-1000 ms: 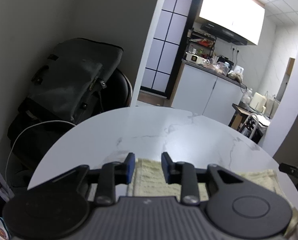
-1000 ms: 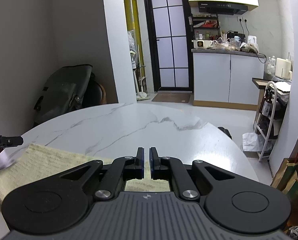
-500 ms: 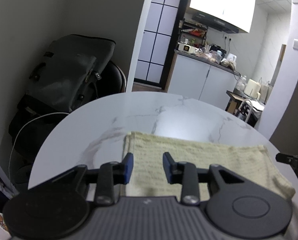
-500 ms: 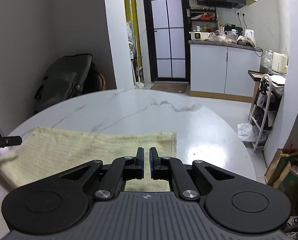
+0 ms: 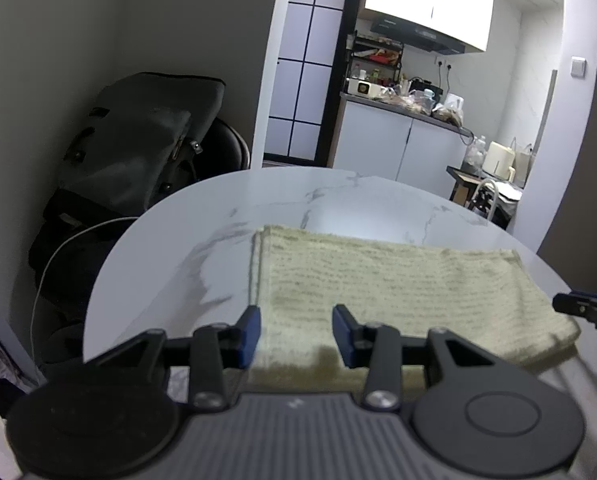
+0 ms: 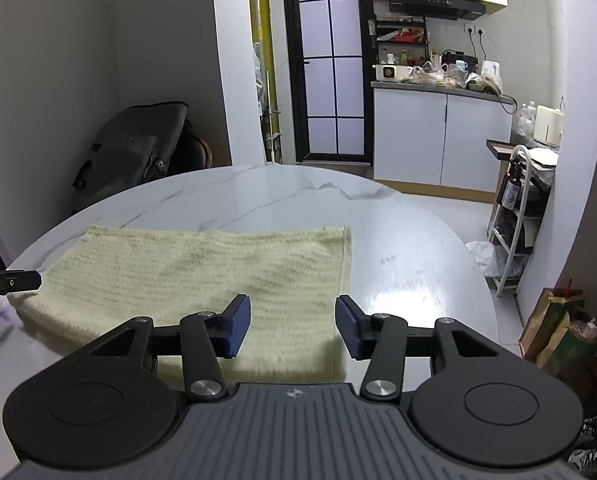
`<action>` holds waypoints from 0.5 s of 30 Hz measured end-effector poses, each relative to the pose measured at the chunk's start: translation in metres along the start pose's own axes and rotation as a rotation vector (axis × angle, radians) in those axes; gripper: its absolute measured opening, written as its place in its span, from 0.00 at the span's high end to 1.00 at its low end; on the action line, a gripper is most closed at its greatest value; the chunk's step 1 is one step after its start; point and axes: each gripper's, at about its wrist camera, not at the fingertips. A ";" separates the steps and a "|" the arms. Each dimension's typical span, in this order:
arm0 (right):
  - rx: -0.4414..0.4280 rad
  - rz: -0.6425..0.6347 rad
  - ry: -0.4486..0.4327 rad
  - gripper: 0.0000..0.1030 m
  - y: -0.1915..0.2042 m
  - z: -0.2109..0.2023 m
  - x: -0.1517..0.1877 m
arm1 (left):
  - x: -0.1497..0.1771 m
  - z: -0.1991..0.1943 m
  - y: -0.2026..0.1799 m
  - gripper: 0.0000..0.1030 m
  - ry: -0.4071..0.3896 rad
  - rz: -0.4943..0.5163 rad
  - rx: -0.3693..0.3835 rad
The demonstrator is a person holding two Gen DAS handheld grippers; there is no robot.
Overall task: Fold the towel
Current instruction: 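Draw both open grippers back from the folded towel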
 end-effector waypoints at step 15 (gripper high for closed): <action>-0.005 -0.025 -0.013 0.49 0.023 -0.028 0.034 | 0.030 -0.021 0.002 0.49 -0.059 0.021 0.010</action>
Point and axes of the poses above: each gripper's, at about its wrist camera, not at the fingertips, and z roughly the way its jaws point, y to its left, x to its underside, and after that the axes turned 11 degrees about y, right-handed
